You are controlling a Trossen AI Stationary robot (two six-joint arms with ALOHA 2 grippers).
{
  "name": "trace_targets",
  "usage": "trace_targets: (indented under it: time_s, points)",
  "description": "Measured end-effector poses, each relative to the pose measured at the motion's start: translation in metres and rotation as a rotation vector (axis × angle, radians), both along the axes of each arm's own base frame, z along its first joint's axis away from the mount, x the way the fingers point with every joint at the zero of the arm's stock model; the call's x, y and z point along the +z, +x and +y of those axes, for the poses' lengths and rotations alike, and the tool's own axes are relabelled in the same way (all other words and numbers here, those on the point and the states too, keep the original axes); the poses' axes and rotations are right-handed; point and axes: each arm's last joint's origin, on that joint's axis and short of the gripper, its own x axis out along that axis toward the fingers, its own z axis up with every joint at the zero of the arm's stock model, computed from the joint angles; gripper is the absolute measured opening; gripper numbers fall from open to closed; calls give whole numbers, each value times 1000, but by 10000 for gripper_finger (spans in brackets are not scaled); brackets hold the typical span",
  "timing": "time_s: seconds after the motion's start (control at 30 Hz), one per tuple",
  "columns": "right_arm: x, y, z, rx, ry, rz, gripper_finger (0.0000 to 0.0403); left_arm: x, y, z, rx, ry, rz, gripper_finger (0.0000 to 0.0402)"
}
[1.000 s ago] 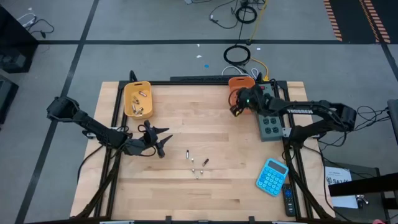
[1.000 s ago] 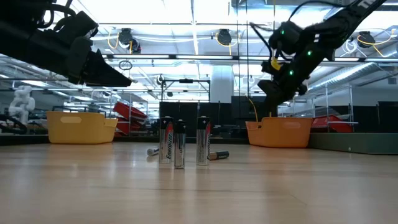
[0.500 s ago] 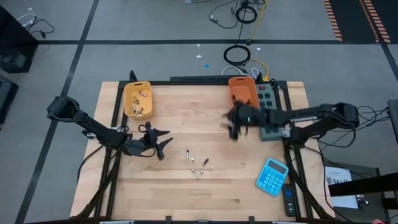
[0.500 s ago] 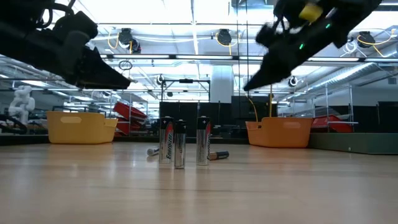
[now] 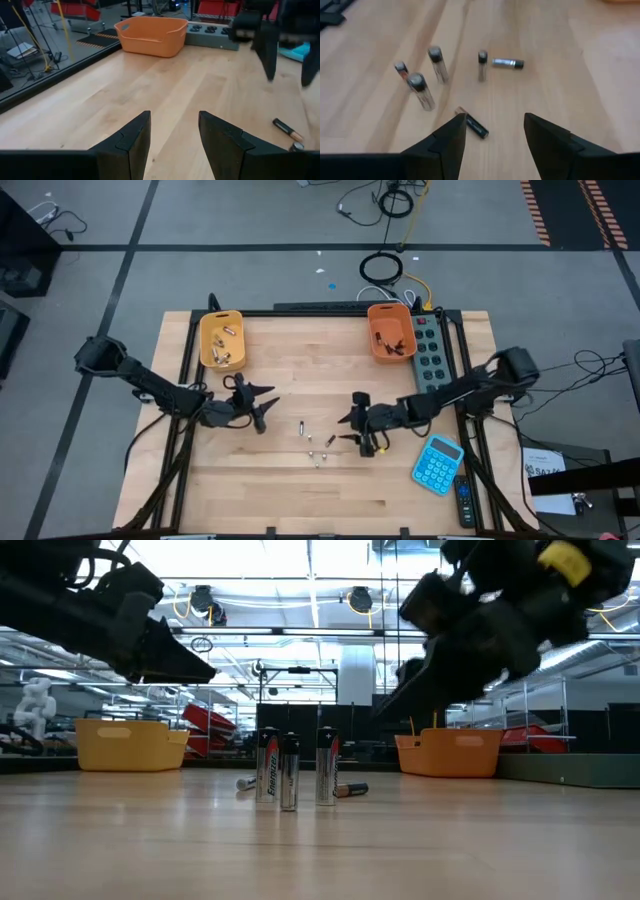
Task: Sort batteries
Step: Put the black battery into the orange bin
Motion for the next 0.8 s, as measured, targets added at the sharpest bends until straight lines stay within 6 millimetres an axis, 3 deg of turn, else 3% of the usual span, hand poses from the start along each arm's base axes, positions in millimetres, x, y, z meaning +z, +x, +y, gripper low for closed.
trace_targets:
  time_s: [0.33,0.57,0.7,0.8]
  points:
    - [-39,24,8,42,56,-17,192,1,1,4,13,10,1,176]
    - [-54,35,10,71,32,29,189,0,1,4,10,20,7,176]
    - [-59,34,10,65,24,63,163,0,1,3,0,19,14,176]
    - [-62,34,8,43,25,86,121,0,1,3,-3,18,15,176]
